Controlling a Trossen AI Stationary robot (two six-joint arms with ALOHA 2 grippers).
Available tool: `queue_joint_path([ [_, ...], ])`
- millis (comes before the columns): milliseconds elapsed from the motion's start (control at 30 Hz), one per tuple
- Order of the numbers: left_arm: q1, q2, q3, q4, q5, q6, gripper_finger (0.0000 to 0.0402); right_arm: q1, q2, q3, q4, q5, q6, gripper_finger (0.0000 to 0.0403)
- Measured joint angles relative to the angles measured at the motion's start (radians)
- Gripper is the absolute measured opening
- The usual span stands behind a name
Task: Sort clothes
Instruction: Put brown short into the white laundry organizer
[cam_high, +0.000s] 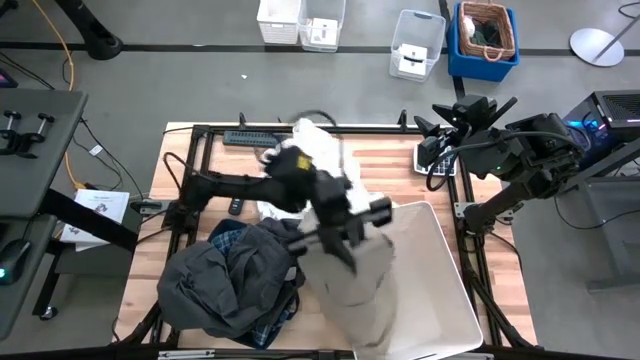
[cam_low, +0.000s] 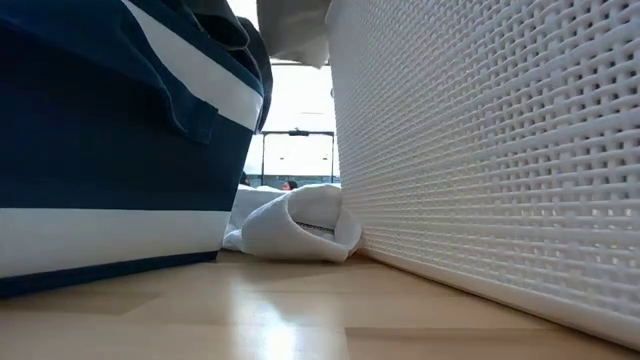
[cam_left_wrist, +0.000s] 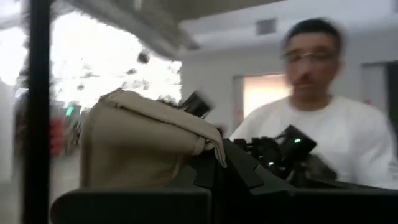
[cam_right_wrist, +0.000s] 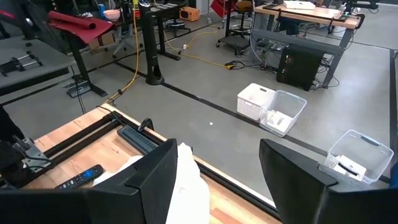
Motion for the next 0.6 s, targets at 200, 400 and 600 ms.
queue_joint_path([
  [200,0.006,0.166,-0.004,-0.021,-0.119,-0.022,0.0,0.0,0.0,0.0,0.0,-0.028,-0.001,0.0222],
  [400,0.01,0.321,-0.002,-0.189,-0.239,-0.276,0.0,0.0,0.0,0.0,0.0,-0.06,-0.024,0.0222],
  [600,-0.002,0.414,-0.005,-0.442,-0.16,-0.413,0.0002,0.0,0.0,0.0,0.0,-0.06,-0.045,0.0222],
])
